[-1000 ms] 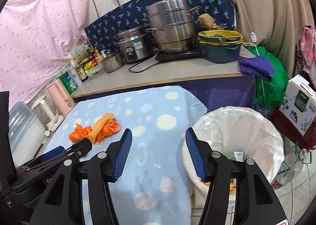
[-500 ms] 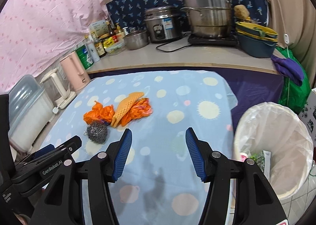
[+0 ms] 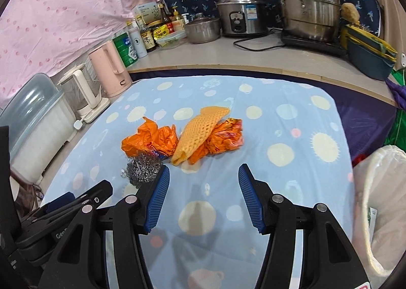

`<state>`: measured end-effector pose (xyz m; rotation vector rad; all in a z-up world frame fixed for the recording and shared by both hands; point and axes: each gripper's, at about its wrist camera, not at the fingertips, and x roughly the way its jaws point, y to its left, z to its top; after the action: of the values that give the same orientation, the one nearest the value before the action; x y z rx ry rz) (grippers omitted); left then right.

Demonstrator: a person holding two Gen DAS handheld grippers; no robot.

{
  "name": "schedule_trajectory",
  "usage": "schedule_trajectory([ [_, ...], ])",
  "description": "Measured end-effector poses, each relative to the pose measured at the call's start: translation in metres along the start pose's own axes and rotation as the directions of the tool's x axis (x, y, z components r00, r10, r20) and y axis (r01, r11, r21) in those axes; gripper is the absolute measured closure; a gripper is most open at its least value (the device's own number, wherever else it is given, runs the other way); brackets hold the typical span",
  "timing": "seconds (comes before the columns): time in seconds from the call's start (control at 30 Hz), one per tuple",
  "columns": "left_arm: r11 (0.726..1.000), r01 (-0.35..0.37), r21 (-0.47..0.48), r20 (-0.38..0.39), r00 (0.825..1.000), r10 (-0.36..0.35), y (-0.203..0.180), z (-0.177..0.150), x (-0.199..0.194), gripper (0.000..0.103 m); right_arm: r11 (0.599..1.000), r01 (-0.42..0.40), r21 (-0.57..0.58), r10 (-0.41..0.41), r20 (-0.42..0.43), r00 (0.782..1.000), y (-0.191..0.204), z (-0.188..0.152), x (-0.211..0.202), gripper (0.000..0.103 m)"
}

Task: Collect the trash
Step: 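Grasp the steel scrubber with the left tool while the right tool grasps the orange foam net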

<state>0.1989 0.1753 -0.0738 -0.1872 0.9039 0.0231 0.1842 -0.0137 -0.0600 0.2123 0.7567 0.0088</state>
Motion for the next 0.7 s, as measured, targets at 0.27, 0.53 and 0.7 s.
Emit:
schedule_trajectory([
  [0.27,1.000,0.007,-0.022,-0.021,1.000,-0.008,0.006,0.014,0.023,0.015,1.000,-0.015,0.021,0.015,-0.028,1.000,0.004,0.015,0.038,0.048],
  [0.53,0.999,0.010,-0.043,-0.027,1.000,-0.012,0.012,0.022,0.036,0.015,1.000,-0.026,0.016,0.027,-0.054,0.998,0.013,0.022,0.070,0.048],
  [0.7,0.999,0.015,-0.051,-0.033,0.999,-0.017,0.014,0.024,0.040,0.015,1.000,-0.024,0.014,0.025,-0.078,0.997,0.014,0.020,0.086,0.054],
])
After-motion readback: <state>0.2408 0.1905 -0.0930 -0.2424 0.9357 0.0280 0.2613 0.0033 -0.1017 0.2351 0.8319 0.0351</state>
